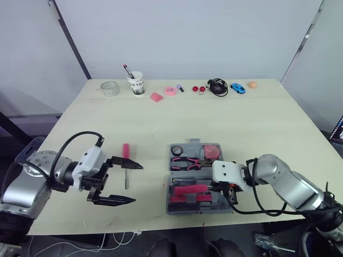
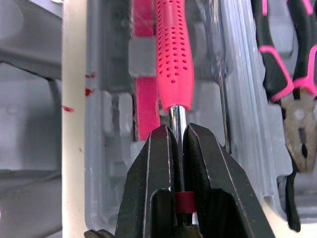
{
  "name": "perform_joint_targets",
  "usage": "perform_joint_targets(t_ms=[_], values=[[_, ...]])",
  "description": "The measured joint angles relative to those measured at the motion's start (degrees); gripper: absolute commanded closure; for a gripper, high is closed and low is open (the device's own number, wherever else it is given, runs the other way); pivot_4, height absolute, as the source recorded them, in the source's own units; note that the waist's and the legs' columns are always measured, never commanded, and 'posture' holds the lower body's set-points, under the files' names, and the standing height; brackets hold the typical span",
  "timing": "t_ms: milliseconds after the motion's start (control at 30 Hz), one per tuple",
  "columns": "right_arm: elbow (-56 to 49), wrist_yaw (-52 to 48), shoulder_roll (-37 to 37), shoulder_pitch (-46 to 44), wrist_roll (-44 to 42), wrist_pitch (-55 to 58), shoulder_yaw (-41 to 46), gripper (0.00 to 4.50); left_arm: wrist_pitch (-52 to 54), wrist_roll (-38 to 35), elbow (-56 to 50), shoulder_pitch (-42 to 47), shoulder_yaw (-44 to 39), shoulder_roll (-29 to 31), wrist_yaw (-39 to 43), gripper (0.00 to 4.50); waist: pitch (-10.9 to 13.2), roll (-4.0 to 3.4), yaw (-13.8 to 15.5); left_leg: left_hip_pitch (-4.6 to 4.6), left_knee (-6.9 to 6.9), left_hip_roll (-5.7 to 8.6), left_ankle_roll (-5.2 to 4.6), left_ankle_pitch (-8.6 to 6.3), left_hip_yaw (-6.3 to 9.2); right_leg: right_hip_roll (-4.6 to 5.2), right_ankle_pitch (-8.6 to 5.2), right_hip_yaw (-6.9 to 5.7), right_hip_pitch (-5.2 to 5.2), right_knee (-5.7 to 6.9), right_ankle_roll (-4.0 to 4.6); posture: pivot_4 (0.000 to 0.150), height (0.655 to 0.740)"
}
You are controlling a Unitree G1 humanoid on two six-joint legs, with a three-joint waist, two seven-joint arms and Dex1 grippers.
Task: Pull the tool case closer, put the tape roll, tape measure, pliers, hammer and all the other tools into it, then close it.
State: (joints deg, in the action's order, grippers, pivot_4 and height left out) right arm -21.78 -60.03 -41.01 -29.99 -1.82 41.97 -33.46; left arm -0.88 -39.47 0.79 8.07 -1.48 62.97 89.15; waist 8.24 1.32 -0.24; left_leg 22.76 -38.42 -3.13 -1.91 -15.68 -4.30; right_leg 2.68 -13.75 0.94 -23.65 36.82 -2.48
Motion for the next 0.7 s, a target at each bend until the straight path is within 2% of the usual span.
perform_joint_targets(t_ms=[300, 700], values=[[3.44, 1.80, 5.14, -1.99, 3.93, -0.28, -3.66, 4.47, -0.12, 0.02, -0.05, -0.13, -0.05, -0.03, 0.05, 0.00, -0.02, 0.03, -0.23, 0.00, 0.00, 0.00, 0.00, 0.00, 0.02, 0.00, 0.00, -0.02, 0.00, 0.01, 0.00, 0.150, 0.7400], [7.25, 1.43, 6.45, -2.43, 6.57, -4.69, -4.53, 4.47, 0.03, 0.73, -0.30, -0.77, -0.75, -0.83, 0.10, 0.00, -0.02, 0.03, -0.51, -0.03, 0.00, -0.03, 0.00, 0.00, 0.02, -0.03, 0.01, -0.03, 0.00, 0.05, -0.01, 0.150, 0.7400]])
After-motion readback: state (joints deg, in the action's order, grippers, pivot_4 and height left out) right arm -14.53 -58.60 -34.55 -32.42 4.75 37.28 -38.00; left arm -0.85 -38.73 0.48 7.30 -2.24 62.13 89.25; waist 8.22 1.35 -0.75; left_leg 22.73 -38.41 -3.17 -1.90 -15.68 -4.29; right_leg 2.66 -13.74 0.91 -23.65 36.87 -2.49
